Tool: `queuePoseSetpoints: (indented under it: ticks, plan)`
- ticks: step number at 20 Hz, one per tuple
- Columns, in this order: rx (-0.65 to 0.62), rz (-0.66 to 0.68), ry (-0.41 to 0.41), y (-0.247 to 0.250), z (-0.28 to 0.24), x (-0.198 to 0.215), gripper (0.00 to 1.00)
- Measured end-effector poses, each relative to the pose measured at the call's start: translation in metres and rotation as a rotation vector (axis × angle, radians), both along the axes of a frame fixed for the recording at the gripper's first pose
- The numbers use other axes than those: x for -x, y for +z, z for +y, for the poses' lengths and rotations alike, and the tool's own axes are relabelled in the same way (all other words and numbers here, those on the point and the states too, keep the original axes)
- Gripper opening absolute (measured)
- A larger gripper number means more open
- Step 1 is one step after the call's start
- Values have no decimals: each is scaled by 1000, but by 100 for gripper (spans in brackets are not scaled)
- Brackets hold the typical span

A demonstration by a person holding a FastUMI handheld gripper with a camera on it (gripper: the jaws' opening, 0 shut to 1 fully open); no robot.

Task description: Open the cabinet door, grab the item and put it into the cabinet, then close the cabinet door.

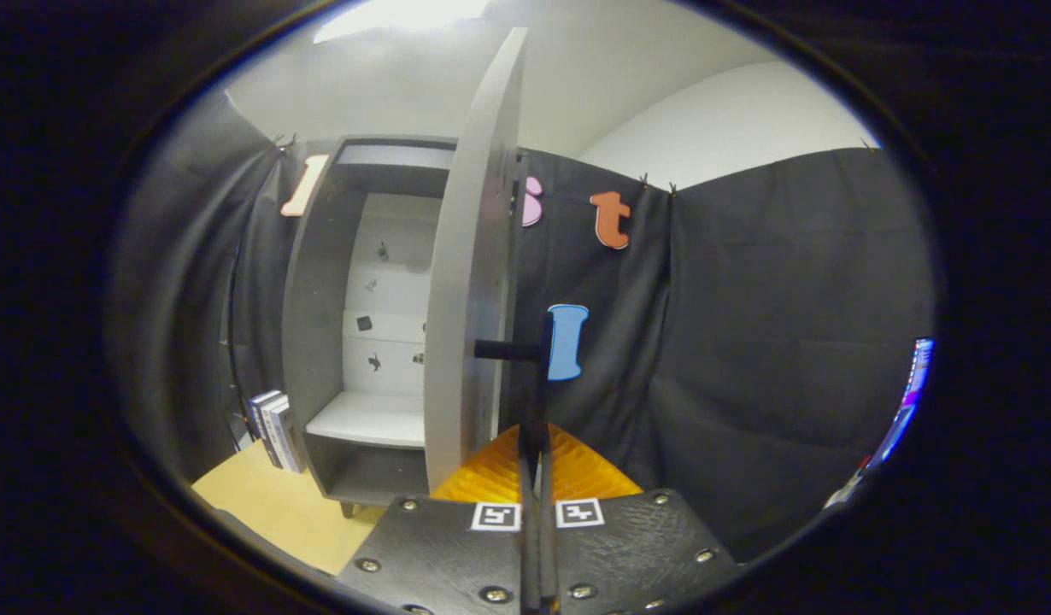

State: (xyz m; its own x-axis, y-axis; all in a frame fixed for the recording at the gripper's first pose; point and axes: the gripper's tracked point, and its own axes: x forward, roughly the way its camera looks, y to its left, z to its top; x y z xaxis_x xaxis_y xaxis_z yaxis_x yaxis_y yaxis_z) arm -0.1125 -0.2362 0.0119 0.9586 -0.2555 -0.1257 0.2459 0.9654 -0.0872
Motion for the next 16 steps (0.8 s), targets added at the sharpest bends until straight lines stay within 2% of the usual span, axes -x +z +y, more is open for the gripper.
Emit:
queuePoseSetpoints:
  ticks: [6, 12, 16]
  plan:
    - [-16, 12, 12, 0, -5, 7, 1]
    - [-8, -41, -125, 18, -37, 45, 1]
    - [22, -39, -182, 17, -36, 45, 1]
